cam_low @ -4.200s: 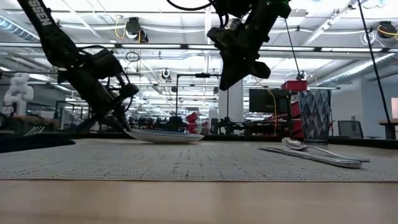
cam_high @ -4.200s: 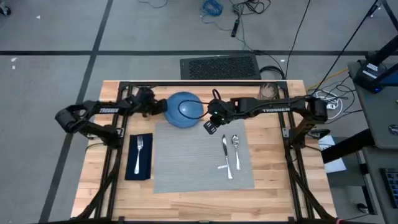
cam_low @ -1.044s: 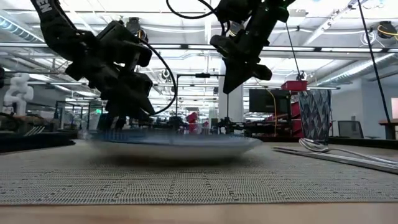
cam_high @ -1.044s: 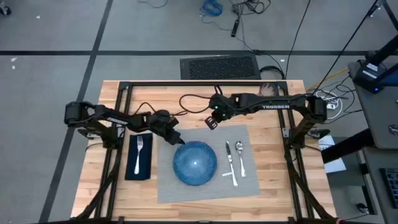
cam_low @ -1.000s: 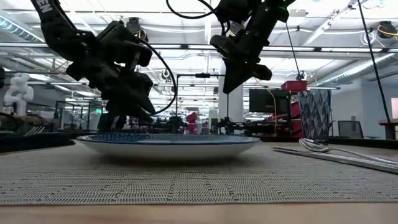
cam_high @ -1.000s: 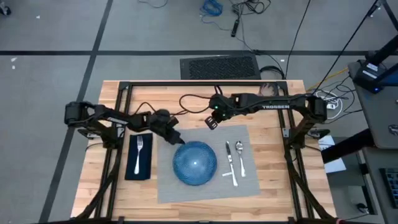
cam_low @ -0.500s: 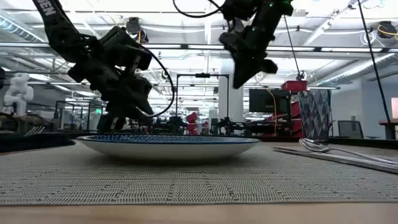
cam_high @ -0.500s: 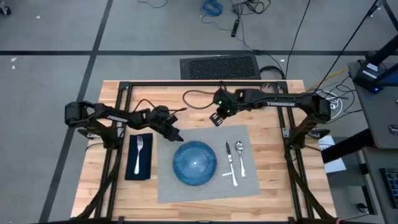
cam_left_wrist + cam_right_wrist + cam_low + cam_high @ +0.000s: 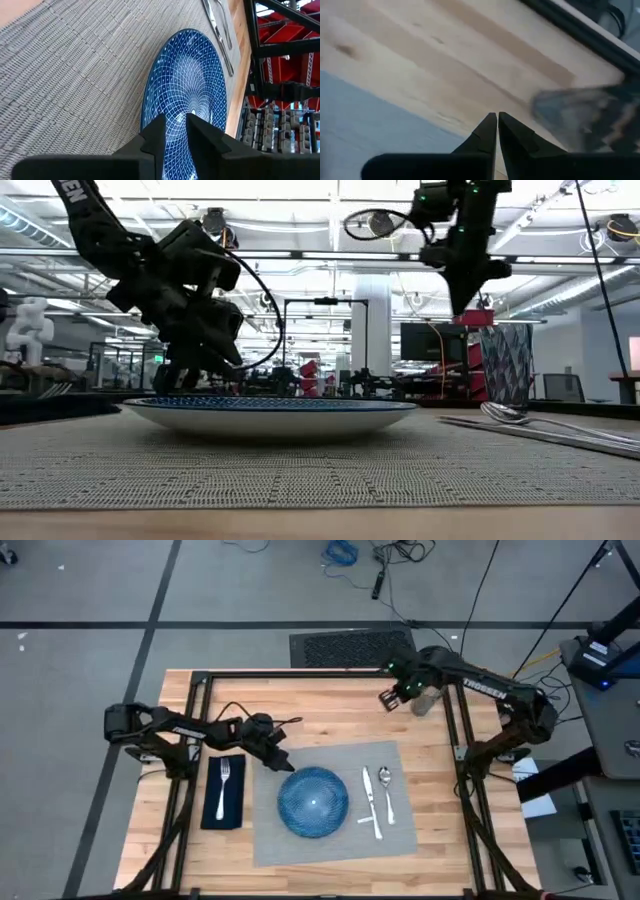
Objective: Set table place
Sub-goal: Move the blue transparent cup to the top right of the table above the gray placement
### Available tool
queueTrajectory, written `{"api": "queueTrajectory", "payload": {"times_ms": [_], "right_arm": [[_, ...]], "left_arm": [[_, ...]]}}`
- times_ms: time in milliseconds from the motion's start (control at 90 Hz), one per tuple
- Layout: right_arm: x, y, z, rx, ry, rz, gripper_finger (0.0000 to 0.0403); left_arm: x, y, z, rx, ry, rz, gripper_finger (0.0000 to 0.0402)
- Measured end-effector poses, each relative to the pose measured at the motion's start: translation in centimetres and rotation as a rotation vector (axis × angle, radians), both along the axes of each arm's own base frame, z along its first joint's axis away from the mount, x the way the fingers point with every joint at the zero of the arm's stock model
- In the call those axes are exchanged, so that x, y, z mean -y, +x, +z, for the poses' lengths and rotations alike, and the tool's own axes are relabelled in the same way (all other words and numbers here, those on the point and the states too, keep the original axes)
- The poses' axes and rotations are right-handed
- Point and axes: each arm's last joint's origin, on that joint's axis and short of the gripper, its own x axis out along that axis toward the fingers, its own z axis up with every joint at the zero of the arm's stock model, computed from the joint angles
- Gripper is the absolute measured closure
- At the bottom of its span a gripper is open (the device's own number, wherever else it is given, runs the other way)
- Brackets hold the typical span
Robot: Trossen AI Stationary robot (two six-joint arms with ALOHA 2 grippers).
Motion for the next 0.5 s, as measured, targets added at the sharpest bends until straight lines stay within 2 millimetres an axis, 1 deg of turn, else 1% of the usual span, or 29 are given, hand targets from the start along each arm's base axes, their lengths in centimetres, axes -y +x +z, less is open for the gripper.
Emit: {"api": "queueTrajectory", "payload": {"times_ms": [100,178,322,500], "right_arm": [[0.8,-1.3,0.5,0.011,-0.007,-0.057,0.0393],[1.0,-2.0,0.7,0.004,-0.005,-0.072,0.0381],[1.3,-2.9,0.7,-0.034,0.024,-0.097,0.0337],[1.7,-3.3,0.5,-0.056,0.035,-0.112,0.0280]], "left_arm": [[0.0,0.0,0.0,0.002,0.004,-0.002,0.0341],[0.0,0.0,0.0,0.002,0.006,-0.004,0.0341],[0.0,0.0,0.0,0.002,0.007,-0.003,0.0341],[0.0,0.0,0.0,0.007,0.019,-0.011,0.0341]]}}
